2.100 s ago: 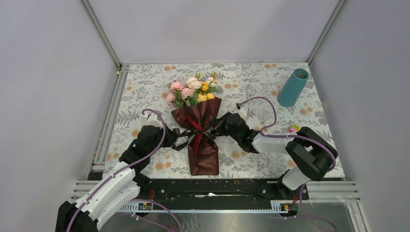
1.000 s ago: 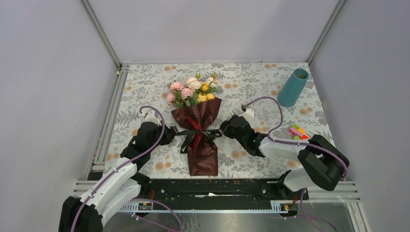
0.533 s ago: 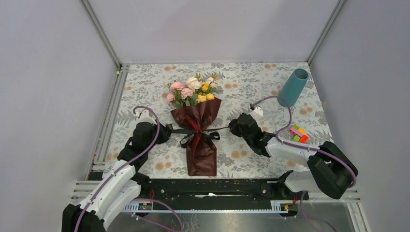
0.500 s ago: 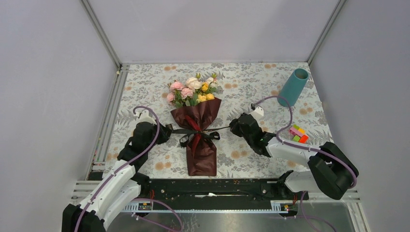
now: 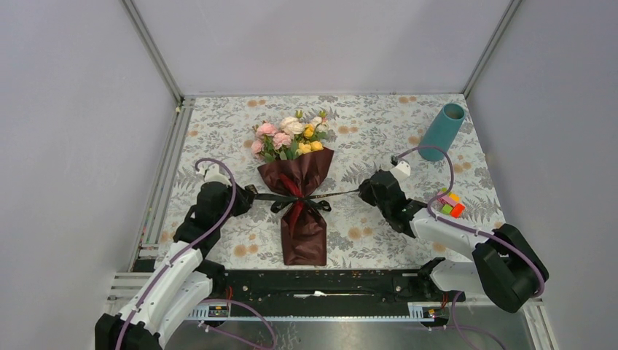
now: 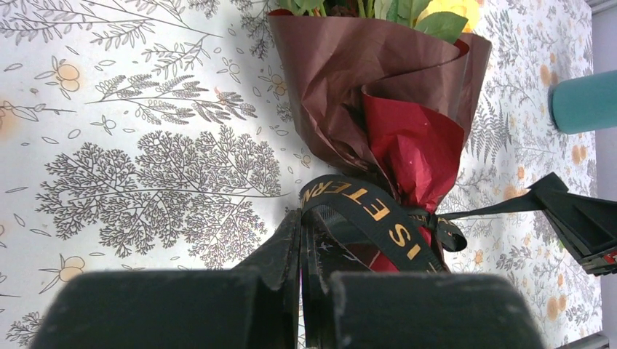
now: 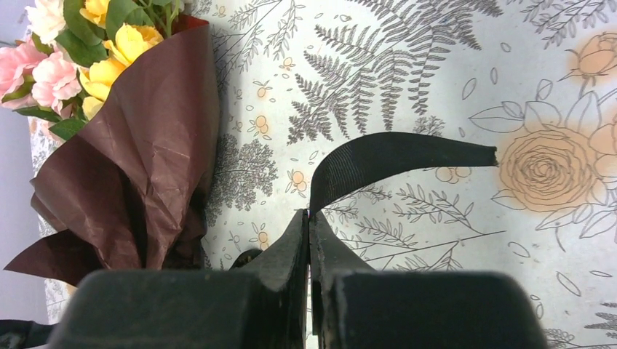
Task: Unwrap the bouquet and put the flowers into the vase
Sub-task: Untie the ribbon from the wrapping paper.
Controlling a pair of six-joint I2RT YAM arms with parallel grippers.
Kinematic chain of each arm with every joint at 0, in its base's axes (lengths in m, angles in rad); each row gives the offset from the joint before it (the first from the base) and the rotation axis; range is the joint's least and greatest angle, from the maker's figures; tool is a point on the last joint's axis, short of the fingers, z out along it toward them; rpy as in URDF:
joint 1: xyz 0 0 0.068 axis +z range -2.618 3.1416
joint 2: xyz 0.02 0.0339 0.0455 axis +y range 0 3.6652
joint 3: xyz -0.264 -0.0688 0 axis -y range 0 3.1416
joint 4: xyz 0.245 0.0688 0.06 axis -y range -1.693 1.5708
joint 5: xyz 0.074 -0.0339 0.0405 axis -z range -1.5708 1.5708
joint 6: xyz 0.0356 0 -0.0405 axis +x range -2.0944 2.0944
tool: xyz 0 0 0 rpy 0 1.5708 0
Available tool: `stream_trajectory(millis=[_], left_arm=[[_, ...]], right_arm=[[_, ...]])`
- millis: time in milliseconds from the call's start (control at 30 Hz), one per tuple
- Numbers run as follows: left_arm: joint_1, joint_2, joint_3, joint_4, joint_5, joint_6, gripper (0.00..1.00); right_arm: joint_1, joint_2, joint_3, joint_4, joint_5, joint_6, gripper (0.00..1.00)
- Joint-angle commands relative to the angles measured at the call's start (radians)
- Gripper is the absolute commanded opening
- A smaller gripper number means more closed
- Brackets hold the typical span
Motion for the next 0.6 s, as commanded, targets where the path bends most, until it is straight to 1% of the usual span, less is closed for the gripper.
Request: stream_trajectory(millis=[0,567], left_arm=[[0.027,-0.020,0.055,-0.012,-0.047,0.016,0.00],[0.105,-0.059,0.105,-0.102,-0.074,0.047,0.00]], right_arm=[[-0.034,-0.034,-0.015,-0.028,0.054,-0.028,0.00],[-0.116,-0.105,-0.044,-0.080,0.036,-0.046,0.00]])
